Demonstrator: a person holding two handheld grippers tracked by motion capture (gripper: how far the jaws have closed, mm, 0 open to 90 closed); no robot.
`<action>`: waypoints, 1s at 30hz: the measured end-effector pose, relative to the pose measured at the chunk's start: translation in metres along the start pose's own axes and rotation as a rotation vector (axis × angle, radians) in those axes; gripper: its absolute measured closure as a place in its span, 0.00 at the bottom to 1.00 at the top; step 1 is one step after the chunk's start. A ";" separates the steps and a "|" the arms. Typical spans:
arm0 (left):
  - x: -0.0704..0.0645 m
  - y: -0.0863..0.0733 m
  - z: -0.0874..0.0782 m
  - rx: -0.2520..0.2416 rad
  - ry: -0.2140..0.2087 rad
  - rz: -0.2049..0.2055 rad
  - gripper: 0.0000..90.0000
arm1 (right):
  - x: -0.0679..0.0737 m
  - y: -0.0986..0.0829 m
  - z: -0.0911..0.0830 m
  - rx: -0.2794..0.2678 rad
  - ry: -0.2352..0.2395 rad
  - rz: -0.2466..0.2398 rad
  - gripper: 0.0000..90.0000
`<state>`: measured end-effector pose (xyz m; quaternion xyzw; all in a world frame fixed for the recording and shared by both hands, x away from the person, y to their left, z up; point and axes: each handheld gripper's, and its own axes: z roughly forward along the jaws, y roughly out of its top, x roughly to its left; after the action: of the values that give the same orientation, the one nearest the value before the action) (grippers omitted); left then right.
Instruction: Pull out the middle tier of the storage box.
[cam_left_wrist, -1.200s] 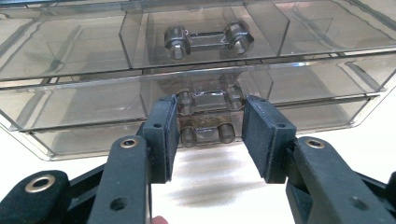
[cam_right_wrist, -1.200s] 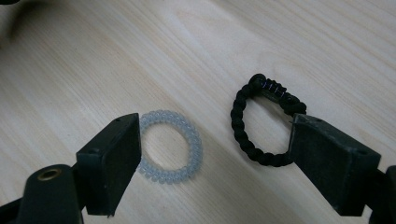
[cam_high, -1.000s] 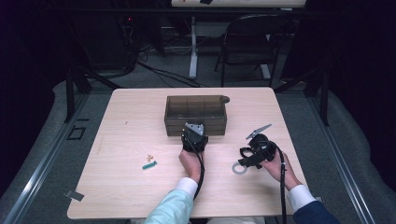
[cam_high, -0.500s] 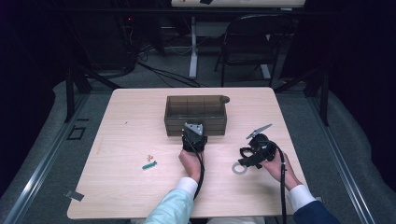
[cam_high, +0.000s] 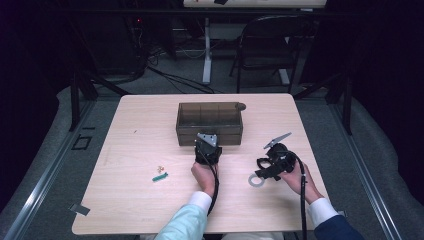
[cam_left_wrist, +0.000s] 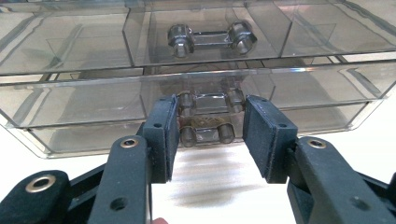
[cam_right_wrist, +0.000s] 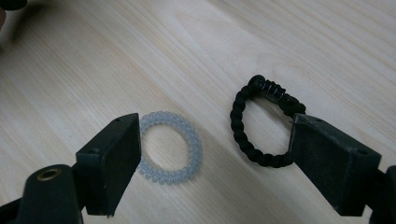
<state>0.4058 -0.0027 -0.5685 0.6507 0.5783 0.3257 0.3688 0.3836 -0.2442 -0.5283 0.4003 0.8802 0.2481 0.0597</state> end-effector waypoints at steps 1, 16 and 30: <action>0.000 0.000 0.000 0.000 0.000 0.000 0.62 | 0.000 0.000 0.000 -0.004 -0.007 -0.001 0.19; -0.001 0.000 0.003 0.008 0.011 0.004 0.61 | 0.000 0.000 0.001 -0.009 0.004 0.011 0.19; -0.002 0.000 0.001 0.012 0.017 0.007 0.62 | 0.001 0.000 0.000 -0.003 0.007 0.003 0.19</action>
<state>0.4062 -0.0049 -0.5694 0.6523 0.5809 0.3290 0.3589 0.3836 -0.2433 -0.5284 0.4006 0.8793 0.2511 0.0568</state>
